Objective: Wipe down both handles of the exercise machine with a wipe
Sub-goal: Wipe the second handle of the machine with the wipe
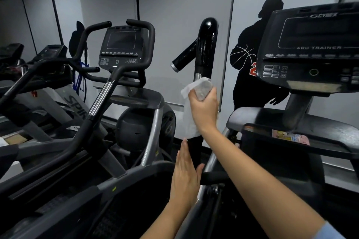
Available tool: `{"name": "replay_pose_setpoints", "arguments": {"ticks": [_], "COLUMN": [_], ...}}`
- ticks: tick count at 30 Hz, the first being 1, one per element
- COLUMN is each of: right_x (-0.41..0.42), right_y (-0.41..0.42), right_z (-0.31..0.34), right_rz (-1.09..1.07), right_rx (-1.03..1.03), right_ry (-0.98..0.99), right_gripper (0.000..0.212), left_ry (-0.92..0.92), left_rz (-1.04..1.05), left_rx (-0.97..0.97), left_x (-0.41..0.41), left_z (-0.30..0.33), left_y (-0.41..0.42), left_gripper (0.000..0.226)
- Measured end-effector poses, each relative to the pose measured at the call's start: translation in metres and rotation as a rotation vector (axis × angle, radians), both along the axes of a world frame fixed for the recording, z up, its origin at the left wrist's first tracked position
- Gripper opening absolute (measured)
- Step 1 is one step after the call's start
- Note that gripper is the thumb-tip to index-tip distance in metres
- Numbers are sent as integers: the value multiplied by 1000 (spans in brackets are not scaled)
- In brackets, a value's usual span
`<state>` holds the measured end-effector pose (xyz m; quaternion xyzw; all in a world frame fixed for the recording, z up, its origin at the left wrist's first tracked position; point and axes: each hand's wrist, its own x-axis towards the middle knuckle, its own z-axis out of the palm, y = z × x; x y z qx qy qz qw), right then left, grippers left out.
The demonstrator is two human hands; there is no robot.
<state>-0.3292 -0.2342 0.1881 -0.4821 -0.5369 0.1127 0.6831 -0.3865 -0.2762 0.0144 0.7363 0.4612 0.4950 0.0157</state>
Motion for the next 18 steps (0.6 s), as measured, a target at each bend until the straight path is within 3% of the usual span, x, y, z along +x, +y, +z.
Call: {"name": "replay_pose_setpoints", "arguments": {"ticks": [8, 15, 18], "right_x": [4, 1, 2], "right_y": [14, -1, -2], "right_z": [73, 5, 9], "right_rz": [-23, 2, 10], "right_rx": [70, -12, -73], "right_ry": [24, 38, 69], "right_gripper": [37, 28, 33], "left_ry": [173, 144, 111], "left_rz": [136, 169, 173], "left_rx": [68, 173, 171], "left_x": [-2, -1, 0], "left_z": [-2, 0, -1], "left_y": [10, 8, 6], "left_gripper": [68, 68, 69]}}
